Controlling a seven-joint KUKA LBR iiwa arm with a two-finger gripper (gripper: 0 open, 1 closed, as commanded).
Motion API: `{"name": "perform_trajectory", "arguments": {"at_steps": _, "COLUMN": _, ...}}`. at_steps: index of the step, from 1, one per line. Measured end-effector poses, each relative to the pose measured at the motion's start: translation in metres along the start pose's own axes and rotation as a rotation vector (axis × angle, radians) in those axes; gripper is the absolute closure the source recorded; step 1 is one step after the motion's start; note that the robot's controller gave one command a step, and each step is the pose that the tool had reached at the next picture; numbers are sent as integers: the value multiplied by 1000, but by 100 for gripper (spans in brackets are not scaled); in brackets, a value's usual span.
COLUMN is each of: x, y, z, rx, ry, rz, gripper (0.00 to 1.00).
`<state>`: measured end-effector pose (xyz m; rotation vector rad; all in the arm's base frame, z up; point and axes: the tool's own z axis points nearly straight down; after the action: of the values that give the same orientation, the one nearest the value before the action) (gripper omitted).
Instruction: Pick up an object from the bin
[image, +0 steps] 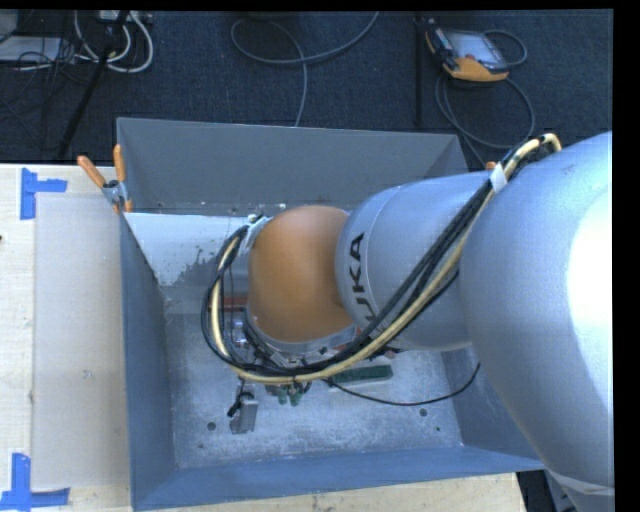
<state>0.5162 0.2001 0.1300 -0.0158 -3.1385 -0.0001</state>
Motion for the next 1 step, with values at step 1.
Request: {"name": "perform_trajectory", "arguments": {"at_steps": 1, "x": 0, "y": 0, "z": 0, "rx": 0, "ry": 0, "rz": 0, "gripper": 0}}
